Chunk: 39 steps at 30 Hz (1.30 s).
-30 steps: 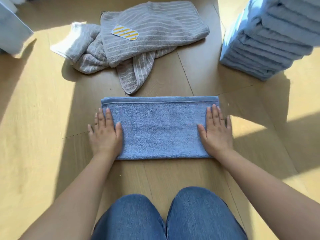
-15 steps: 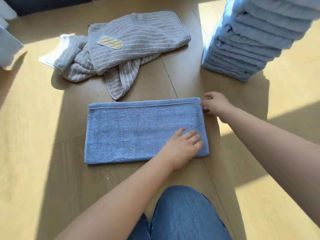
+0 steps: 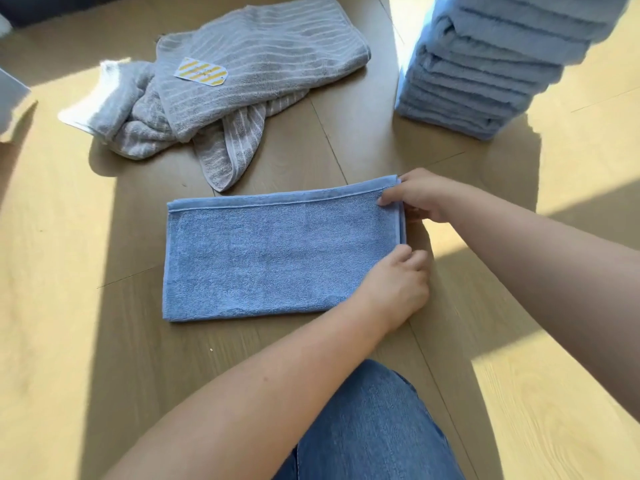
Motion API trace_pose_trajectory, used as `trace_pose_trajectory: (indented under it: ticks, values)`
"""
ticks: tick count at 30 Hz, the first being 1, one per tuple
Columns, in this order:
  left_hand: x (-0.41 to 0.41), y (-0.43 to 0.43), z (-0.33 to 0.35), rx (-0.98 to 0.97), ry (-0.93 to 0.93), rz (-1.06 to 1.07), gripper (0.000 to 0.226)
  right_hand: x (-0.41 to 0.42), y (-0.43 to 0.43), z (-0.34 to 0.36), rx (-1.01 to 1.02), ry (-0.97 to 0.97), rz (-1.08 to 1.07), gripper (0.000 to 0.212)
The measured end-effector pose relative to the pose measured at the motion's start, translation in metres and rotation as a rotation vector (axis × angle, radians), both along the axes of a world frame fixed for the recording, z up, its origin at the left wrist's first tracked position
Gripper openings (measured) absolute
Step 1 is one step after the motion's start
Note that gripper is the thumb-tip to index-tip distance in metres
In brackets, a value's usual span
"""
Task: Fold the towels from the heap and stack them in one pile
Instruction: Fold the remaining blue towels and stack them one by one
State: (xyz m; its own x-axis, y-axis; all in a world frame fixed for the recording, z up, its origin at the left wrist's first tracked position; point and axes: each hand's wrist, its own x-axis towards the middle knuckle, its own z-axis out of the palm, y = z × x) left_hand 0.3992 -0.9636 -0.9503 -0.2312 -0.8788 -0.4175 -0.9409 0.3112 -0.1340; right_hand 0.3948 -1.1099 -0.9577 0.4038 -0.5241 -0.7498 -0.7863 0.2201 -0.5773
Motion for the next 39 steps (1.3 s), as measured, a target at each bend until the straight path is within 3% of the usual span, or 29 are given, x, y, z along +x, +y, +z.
trace_pose_trajectory:
  ticks: [2,5,10,13,16,26,32,35,36,39]
  values:
    - [-0.001,0.005,-0.008,0.029,0.074,-0.056,0.019,-0.006,0.000,0.010,-0.018,0.003,0.009,0.016]
    - [-0.005,0.002,0.012,-0.109,0.117,-0.131,0.021,-0.015,0.000,0.026,-0.072,-0.008,-0.036,0.026]
    - [-0.002,0.008,0.046,-0.403,0.244,-0.178,0.014,-0.013,0.001,0.060,-0.215,-0.103,-0.147,0.018]
    - [0.028,0.023,0.058,-0.627,0.284,-0.133,0.013,0.008,0.008,0.077,-0.341,-0.181,-0.190,0.030]
    - [0.067,0.051,0.068,-0.709,0.258,-0.063,0.010,0.041,0.029,0.085,-0.415,-0.250,-0.149,0.032]
    - [0.144,0.154,0.028,-0.566,0.071,0.176,0.013,0.151,0.128,0.051,-0.605,-0.267,0.312,0.027]
    - [0.156,0.183,-0.007,-0.218,0.030,0.343,0.025,0.163,0.162,0.020,-0.530,-0.250,0.459,0.036]
    - [0.160,0.192,-0.016,-0.139,0.038,0.491,0.014,0.136,0.175,0.016,-0.530,-0.291,0.522,0.043]
    - [0.161,0.194,-0.016,-0.150,0.041,0.539,0.011,0.121,0.177,0.016,-0.584,-0.305,0.522,0.041]
    - [0.160,0.192,-0.014,-0.263,0.078,0.655,0.032,0.075,0.178,0.004,-0.979,-0.297,0.525,0.042]
